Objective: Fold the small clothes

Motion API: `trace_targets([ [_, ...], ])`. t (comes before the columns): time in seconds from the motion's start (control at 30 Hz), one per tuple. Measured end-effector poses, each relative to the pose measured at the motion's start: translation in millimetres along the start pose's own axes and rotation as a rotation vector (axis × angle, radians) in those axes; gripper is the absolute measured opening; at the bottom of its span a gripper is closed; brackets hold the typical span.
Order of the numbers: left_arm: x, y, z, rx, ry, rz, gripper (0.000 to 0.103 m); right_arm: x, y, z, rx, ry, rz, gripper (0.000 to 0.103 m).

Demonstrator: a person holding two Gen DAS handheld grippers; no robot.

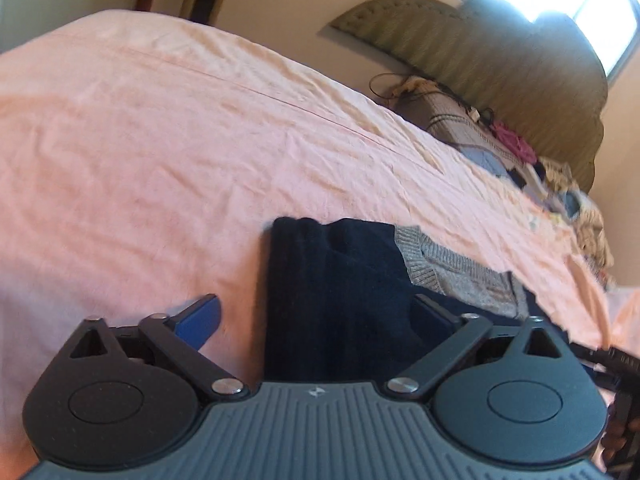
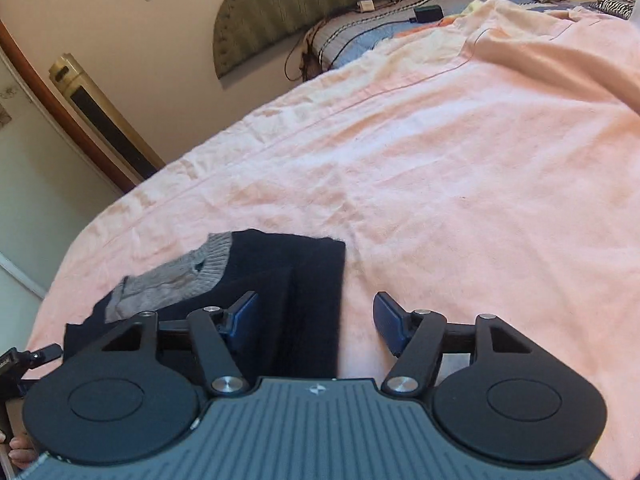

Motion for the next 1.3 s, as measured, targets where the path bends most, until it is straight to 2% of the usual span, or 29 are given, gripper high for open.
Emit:
trace_targets([
  [0.03,-1.7,3.2,-3.1,0.011,0.051,0.008,0.020,-1.3,4.6,4.9,0.017,-0.019,0.005,0.051],
  [0.07,-2.6,7.7,-1.5,0.035,0.083,0.025,0.006,-3.5,9.9,9.0,0.032,-0.030,0.030,0.033],
  [0.1,-2.1,7.1,-0.6,0.037,0.081,0.019,0.006,-3.0,11.4,12.2,0.043,-0.049,0.030,0.014],
  [0.17,0.3,0.2,0.5,0.065,0.140,-0.007,0.005,-0.1,8.1,9.5,0.044,-0.096,0.005,0.011],
  [0.27,-3.5,-1.8,1.4,0.083,0.260,-0.047,0.005,-2.0,7.4,-10.2,0.045,-0.010,-0.020,0.009],
  [0.33,-3.2,-3.7,-2.8,0.112,0.326,-0.064,0.006,-2.6,4.6,-5.6,0.028,-0.043,-0.029,0.010],
  [0.4,0.4,-12.5,-4.8,0.145,0.319,-0.066,0.009,4.2,-3.8,-0.8,-0.024,-0.061,-0.041,0.037],
  [0.43,4.8,-22.2,-6.5,0.161,0.318,-0.091,0.009,10.5,-15.6,3.8,-0.053,-0.074,-0.080,0.056],
  [0.47,9.5,-35.2,-11.5,0.162,0.316,-0.139,0.011,17.5,-29.8,13.8,-0.042,-0.107,-0.139,0.061],
  [0.5,13.4,-46.6,-18.9,0.145,0.301,-0.188,0.017,21.2,-42.2,27.5,-0.006,-0.139,-0.182,0.063],
  [0.57,14.0,-58.6,-41.3,0.069,0.246,-0.243,0.063,14.8,-50.8,55.6,0.057,-0.168,-0.179,0.072],
  [0.6,9.7,-57.4,-53.7,0.040,0.238,-0.243,0.099,5.8,-47.0,68.9,0.081,-0.195,-0.157,0.072],
  [0.67,-4.9,-47.0,-76.7,0.026,0.281,-0.224,0.101,-17.7,-29.5,85.5,0.058,-0.295,-0.102,0.072],
  [0.73,-26.0,-27.5,-83.0,0.056,0.352,-0.144,0.101,-42.5,-11.3,85.8,-0.027,-0.433,-0.065,0.072],
  [0.77,-37.8,-17.1,-75.5,0.095,0.376,-0.093,0.101,-51.3,-7.4,81.2,-0.047,-0.485,-0.072,0.073],
  [0.8,-48.5,-10.1,-64.8,0.113,0.388,-0.069,0.103,-55.1,-11.3,76.2,-0.030,-0.514,-0.125,0.077],
  [0.83,-48.2,-14.0,-57.9,0.078,0.366,-0.113,0.103,-56.4,-11.8,64.1,-0.036,-0.474,-0.131,0.090],
  [0.87,-45.8,-15.0,-54.4,0.077,0.369,-0.112,0.103,-51.7,-14.3,56.0,-0.013,-0.405,-0.138,0.089],
  [0.97,-43.8,-9.6,-54.2,0.097,0.397,-0.112,0.103,-51.1,-8.3,53.7,-0.071,-0.450,-0.124,0.096],
  [1.0,-44.1,-12.2,-54.8,0.108,0.405,-0.116,0.103,-50.2,-9.1,53.9,-0.092,-0.456,-0.124,0.103],
  [1.07,-45.4,-33.7,-52.6,0.156,0.401,-0.132,0.102,-50.0,-26.9,50.7,-0.124,-0.377,-0.116,0.101],
  [1.13,-53.5,-73.5,-49.9,0.098,0.357,-0.126,0.102,-55.1,-66.2,53.8,-0.068,-0.307,-0.145,0.098],
  [1.2,-68.2,-123.3,-40.8,0.015,0.283,-0.132,0.102,-73.1,-121.5,58.2,0.039,-0.294,-0.159,0.102],
  [1.3,-98.0,-194.8,-15.7,-0.033,0.217,-0.128,0.102,-104.9,-189.8,34.9,0.073,-0.237,-0.114,0.102],
])
Point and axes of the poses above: each gripper's, at about its wrist camera, not at the fingertips, and y roughly the way its jaws point, z to its left, x to its top, the point moved 9 cm from there along y, roughly the way its jaws point, and after that the axes turned 15 degrees about -z, right-handed, at the moved point
